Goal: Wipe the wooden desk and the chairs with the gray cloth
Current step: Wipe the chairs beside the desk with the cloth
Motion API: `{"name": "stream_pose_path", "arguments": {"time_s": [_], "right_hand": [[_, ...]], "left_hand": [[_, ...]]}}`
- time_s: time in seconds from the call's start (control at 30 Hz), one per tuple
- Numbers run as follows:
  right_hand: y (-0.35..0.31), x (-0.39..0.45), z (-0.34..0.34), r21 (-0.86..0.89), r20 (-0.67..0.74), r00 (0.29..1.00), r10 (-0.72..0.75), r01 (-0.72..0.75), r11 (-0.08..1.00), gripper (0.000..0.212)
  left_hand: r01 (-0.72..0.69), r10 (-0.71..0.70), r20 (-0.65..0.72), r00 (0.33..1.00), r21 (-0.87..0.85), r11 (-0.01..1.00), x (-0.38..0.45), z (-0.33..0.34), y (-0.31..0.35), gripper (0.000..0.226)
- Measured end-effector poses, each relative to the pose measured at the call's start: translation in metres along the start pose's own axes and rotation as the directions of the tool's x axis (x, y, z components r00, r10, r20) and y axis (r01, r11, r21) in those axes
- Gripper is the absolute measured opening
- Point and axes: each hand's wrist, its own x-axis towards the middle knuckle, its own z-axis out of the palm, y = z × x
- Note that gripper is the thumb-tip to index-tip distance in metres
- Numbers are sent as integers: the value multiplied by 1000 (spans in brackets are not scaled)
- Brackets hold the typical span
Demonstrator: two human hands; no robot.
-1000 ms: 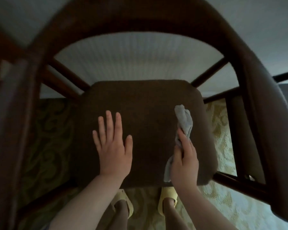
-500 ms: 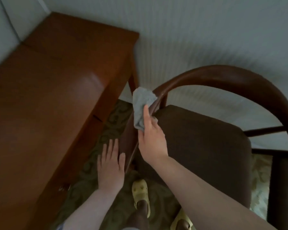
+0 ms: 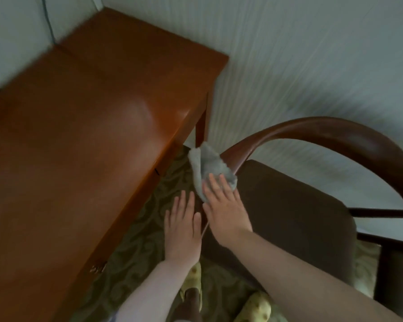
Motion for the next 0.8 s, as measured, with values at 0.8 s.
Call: {"name": "stream_pose_path", "arguments": {"time_s": [0.8], "right_hand": [[65,80,-59,-179,-128,991,-35,12,984,48]], "left_hand": [[-56,77,-80,994,242,969,100,15,70,67]]}}
